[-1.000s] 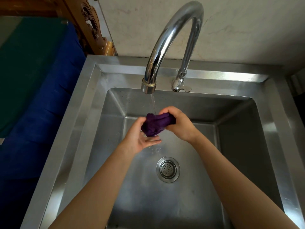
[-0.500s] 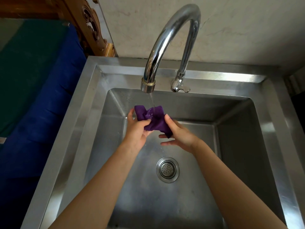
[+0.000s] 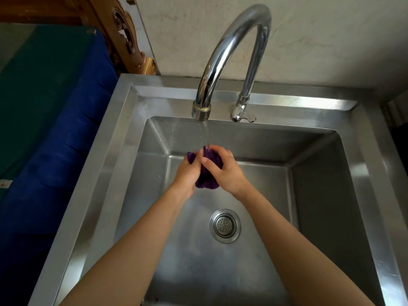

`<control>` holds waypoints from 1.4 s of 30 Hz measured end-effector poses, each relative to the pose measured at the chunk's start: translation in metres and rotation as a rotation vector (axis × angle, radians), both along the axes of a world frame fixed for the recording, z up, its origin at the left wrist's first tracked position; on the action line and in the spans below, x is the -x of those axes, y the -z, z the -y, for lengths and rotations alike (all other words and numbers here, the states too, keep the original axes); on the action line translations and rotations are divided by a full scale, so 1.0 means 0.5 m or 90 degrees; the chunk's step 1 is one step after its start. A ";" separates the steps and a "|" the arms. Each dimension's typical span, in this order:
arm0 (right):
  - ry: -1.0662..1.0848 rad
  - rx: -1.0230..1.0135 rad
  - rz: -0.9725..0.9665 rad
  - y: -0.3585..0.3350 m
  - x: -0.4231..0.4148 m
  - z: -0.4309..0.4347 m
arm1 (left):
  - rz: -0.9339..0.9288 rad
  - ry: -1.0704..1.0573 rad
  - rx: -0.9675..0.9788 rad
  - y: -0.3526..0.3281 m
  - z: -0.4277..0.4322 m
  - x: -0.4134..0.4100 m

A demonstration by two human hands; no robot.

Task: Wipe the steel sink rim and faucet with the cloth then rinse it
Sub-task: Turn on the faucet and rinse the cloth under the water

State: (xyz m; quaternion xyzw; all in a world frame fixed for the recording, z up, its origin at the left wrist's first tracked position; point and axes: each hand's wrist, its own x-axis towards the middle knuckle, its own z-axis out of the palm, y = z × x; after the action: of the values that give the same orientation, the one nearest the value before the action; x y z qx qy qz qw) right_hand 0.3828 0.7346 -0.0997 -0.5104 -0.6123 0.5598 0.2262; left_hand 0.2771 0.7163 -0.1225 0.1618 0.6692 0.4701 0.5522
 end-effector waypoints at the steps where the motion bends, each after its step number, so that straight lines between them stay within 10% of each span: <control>1: 0.020 -0.035 0.024 0.002 0.009 0.001 | -0.032 -0.017 0.020 0.000 -0.001 -0.009; 15: 0.202 0.048 0.084 0.028 0.045 -0.042 | -0.224 -0.080 -0.010 0.006 -0.010 -0.037; 25: 0.182 0.185 -0.012 0.007 -0.032 -0.082 | 0.066 -0.042 0.034 -0.006 -0.036 -0.018; 42: 0.111 0.208 -0.074 0.011 -0.052 -0.067 | 0.204 -0.035 -0.021 -0.012 -0.027 -0.013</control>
State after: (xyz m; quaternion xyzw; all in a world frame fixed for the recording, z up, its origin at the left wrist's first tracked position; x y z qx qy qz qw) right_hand 0.4089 0.7680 -0.1053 -0.5582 -0.4526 0.6586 0.2234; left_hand 0.2839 0.7296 -0.1167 0.0759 0.5689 0.5159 0.6359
